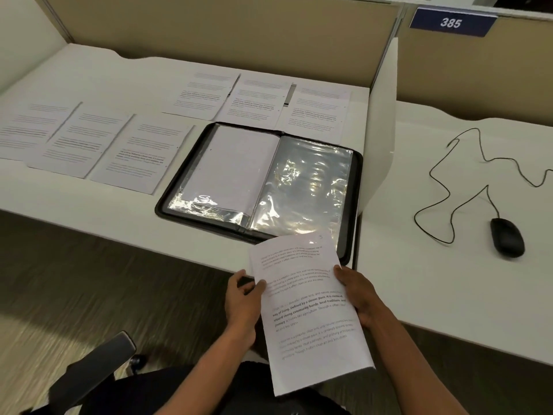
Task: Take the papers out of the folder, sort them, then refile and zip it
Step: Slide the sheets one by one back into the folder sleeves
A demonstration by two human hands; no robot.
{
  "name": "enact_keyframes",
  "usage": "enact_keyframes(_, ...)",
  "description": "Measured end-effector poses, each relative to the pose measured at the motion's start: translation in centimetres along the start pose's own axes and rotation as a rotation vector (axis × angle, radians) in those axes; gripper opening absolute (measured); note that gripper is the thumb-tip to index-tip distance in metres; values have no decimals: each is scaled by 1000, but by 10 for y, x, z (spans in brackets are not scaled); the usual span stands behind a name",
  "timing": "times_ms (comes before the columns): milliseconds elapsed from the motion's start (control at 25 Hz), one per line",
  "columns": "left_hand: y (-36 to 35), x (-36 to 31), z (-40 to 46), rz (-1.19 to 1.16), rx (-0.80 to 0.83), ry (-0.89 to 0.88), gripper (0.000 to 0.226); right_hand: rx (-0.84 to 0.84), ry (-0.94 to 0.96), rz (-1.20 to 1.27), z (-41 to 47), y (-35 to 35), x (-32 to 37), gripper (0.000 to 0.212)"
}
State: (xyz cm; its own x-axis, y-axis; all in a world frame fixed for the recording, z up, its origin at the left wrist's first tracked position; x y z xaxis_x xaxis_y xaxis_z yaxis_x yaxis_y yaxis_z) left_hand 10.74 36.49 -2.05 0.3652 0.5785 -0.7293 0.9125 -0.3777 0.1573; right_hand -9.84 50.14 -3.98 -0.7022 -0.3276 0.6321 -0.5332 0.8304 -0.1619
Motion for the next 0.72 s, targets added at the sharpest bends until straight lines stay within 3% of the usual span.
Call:
enact_keyframes(200,7,-13,15,192,-60,-175,44,-106,298,-320,-17,-1,3,16)
enact_keyframes(320,9,-20,20,336,-83,-281,43,-216,467,-644,-21,-3,0,30)
enact_keyframes(480,8,-28,26,404,-76,-319,44,-345,742,-831,-24,-14,-6,48)
enact_keyframes(640,5,-34,28,465,-73,-335,39,-173,1095,-1022,-24,-45,-11,33)
enact_keyframes(720,4,-36,28,490,-66,-348,33,-41,1137,-1156,-20,-62,-17,40)
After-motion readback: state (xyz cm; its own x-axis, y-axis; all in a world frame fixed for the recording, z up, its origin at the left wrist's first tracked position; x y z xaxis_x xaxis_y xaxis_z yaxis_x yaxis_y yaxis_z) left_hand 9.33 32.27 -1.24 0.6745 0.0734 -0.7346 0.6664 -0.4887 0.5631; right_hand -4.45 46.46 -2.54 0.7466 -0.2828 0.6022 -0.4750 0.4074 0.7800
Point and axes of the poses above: each hand's wrist, its own z-axis towards the middle knuckle, its own y-axis out of the back of the hand, x = y × z, the point moved 2 cm from there along z, towards the middle knuckle, and after that the axes turned 8 degrees about z, right-handed, at the moved point
